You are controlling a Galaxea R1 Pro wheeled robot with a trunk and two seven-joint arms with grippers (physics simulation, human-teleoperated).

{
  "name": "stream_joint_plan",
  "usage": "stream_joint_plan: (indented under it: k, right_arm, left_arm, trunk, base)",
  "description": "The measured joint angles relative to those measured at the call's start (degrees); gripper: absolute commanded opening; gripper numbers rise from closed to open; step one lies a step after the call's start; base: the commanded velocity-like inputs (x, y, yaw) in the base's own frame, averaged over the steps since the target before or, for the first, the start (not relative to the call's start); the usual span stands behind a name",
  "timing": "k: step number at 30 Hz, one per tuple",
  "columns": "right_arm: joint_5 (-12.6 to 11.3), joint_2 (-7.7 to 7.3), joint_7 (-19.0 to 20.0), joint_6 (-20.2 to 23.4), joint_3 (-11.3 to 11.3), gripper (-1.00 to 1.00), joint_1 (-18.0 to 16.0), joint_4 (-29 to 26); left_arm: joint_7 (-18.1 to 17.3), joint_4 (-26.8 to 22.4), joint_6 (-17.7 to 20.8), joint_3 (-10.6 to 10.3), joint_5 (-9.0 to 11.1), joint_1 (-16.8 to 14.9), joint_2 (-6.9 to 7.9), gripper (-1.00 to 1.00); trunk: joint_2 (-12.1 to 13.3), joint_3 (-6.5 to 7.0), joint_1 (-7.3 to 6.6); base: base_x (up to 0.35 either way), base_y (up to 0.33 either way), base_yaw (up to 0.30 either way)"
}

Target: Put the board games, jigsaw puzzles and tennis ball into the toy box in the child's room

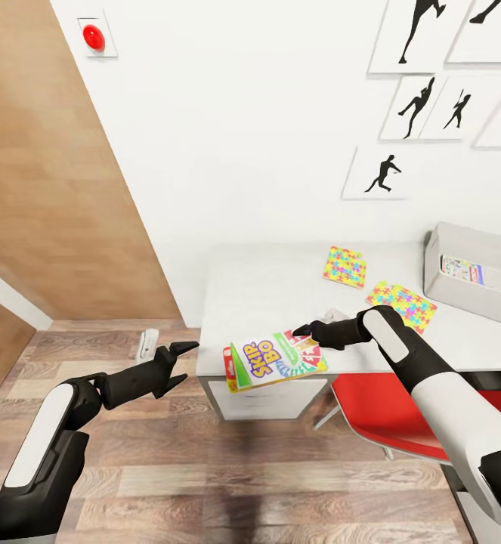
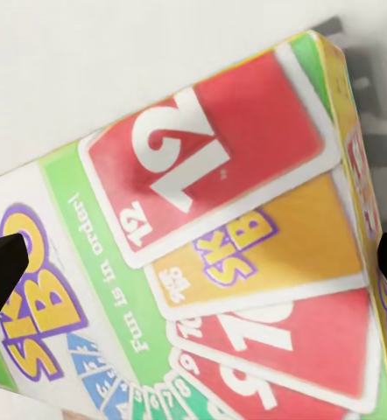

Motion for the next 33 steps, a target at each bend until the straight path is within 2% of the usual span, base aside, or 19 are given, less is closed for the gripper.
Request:
stream_joint_plan:
  k: [33]
  right_arm:
    - [0.05,-0.22,-0.47,0.06,-0.2,1.0,-0.08,0.0]
  left_arm:
    - [0.0,0.0,0.0,0.0,0.01,0.0,0.0,1.0]
  trunk:
    - [0.0,0.0,0.0]
  base:
    - [-0.001,0.0,0.0]
